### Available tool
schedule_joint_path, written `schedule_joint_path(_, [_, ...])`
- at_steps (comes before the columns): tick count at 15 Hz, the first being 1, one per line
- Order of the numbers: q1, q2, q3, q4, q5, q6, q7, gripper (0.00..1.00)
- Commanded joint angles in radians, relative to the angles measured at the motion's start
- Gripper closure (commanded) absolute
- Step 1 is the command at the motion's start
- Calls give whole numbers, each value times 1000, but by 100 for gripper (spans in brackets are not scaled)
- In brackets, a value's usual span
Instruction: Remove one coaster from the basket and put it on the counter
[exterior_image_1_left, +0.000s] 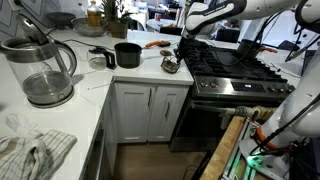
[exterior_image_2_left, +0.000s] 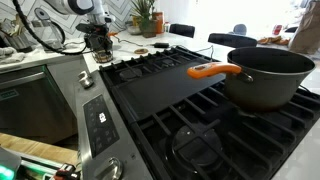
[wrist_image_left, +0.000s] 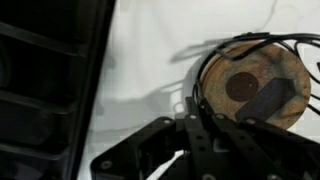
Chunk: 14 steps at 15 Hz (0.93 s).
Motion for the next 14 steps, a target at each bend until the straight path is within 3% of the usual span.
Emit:
schedule_joint_path(1, [-27,-82,-40,-90,-125,-30,42,99])
schedule_joint_path(5, [-54,-66,-62,-48,-238,-96,23,99])
schedule_joint_path(14, [-58,-10,-47,23,-269,-99,-38,99])
